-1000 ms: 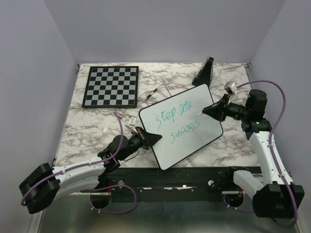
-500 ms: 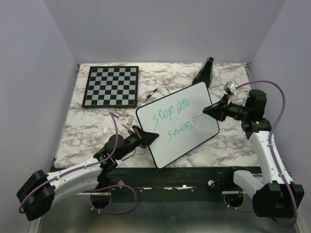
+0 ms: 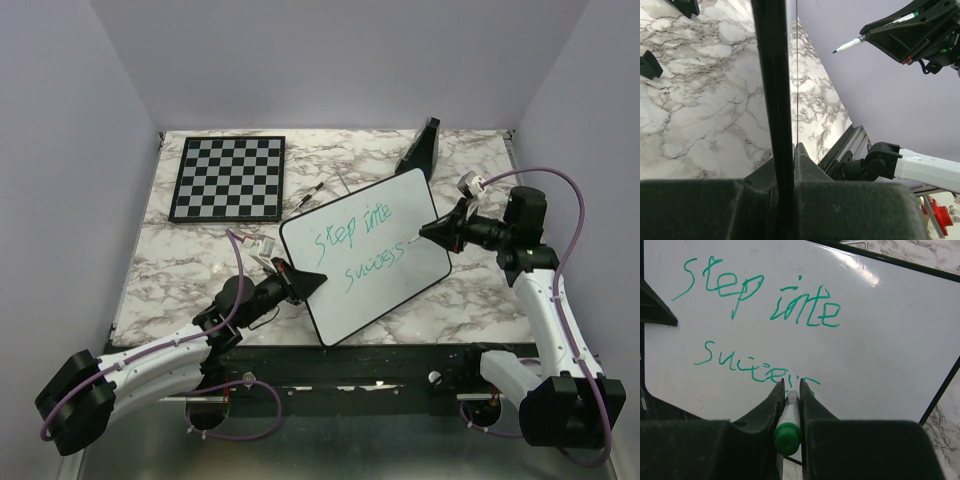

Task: Write a sentence on the whiteboard

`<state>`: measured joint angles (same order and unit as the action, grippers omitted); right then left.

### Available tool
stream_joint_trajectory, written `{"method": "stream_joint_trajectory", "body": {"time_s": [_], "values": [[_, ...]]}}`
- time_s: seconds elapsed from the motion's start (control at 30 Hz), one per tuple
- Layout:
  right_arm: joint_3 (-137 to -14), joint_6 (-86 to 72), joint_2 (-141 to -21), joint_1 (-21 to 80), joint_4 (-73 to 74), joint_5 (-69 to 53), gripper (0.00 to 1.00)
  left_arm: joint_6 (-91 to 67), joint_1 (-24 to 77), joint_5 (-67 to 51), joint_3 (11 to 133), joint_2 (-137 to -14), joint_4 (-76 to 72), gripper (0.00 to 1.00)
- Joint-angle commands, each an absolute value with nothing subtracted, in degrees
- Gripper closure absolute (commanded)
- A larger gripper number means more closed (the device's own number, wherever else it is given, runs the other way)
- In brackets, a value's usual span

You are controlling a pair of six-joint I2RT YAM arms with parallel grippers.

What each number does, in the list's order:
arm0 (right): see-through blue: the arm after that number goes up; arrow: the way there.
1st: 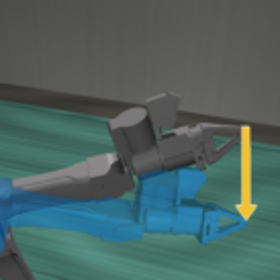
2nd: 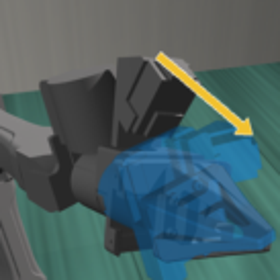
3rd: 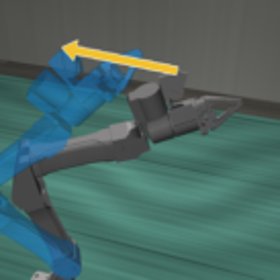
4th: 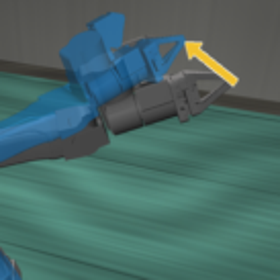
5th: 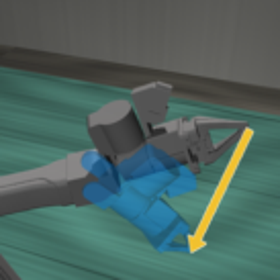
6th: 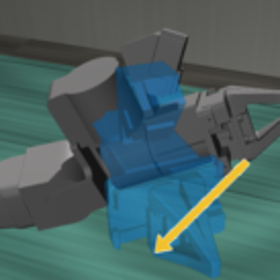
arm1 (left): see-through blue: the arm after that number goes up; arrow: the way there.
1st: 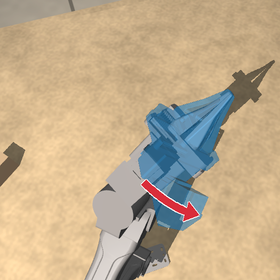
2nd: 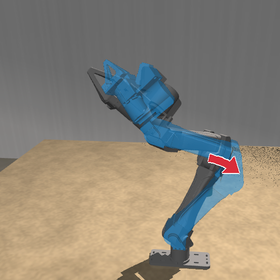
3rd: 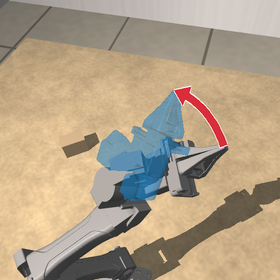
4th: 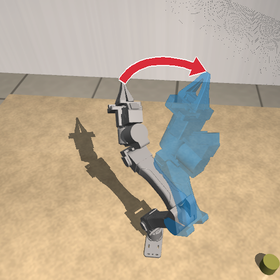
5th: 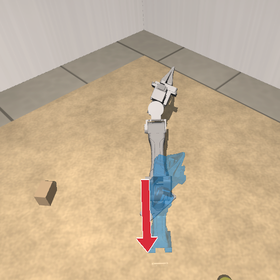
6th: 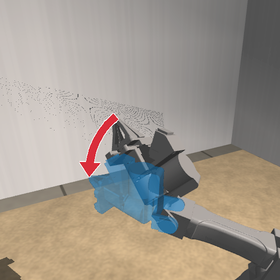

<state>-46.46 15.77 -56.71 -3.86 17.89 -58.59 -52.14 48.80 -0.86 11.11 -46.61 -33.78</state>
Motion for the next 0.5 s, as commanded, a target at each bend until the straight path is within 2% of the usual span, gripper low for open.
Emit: {"method": "stream_joint_trajectory", "body": {"time_s": [0.0,0.2,0.47], "values": [[-47.0,21.3,-56.2,-4.2,22.1,-59.4,1.00,-51.6,48.5,-1.6,10.3,-46.8,-38.1,1.00],[-47.9,26.9,-56.2,-4.2,25.8,-62.1,0.99,-54.8,48.5,-0.7,10.2,-47.8,-39.4,1.00],[-47.1,25.6,-55.7,-4.2,22.2,-53.6,0.99,-56.6,48.4,-1.4,10.5,-48.8,-39.8,1.00]]}}
